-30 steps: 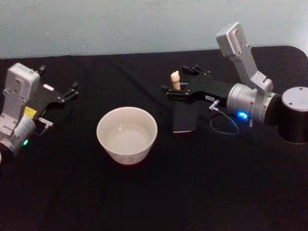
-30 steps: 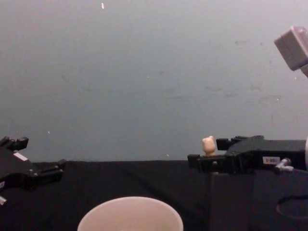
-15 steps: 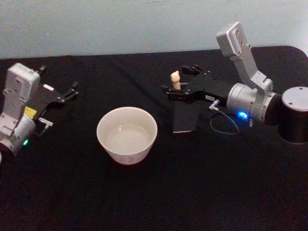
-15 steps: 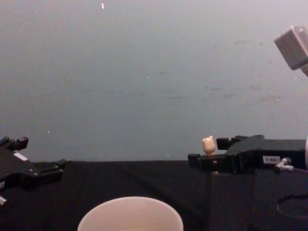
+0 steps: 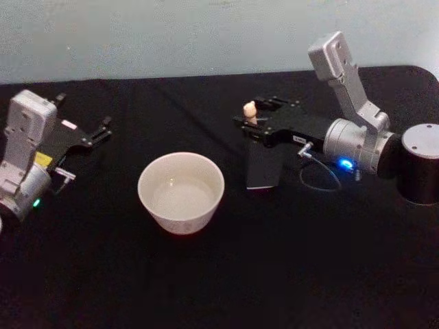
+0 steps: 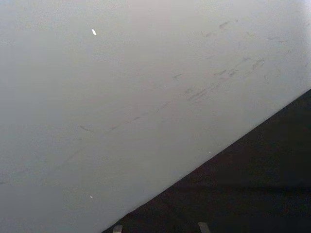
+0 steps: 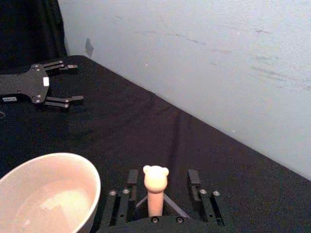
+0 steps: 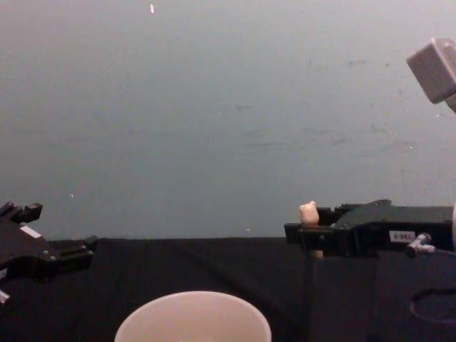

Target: Pick up the stirring spoon with one hand, stir inside the cup, then place it back in its original position.

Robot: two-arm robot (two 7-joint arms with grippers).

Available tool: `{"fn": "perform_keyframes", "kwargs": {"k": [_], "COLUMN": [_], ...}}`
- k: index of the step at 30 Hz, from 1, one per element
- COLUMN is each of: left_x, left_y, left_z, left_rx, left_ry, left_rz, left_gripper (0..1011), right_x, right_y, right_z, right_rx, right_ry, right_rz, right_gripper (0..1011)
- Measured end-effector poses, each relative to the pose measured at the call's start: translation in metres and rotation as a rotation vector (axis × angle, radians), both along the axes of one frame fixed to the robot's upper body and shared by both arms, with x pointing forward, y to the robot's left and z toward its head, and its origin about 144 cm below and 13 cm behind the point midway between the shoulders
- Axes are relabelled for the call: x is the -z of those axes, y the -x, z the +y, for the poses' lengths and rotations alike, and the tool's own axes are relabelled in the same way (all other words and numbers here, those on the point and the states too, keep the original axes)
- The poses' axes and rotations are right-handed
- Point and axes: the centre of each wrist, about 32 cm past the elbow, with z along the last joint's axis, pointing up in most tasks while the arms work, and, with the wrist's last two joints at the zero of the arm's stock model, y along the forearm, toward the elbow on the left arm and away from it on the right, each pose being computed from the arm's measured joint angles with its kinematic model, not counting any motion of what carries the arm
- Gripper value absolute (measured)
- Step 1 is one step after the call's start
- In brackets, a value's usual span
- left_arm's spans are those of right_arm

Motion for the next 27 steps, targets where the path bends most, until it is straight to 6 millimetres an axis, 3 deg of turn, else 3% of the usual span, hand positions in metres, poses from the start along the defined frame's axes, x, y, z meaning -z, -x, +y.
{"fn": "perform_keyframes", "kwargs": {"k": [14,27], "left_x": [0.0000,0.0000], "left_y": [0.0000,0.0000], "left_z": [0.0000,0.0000], "left_rx": [0.000,0.000], "left_ry": [0.000,0.000], "left_rz": [0.000,0.000], "left_gripper": [1001,1001], "right_x": [0.0000,0.0001], "right_y": [0.0000,0.0000], "right_z": [0.0000,0.0000], "right_rx": [0.000,0.000], "right_ry": [-0.001,-0.001], "right_rz": [0.000,0.001], "right_gripper": [216,174]}}
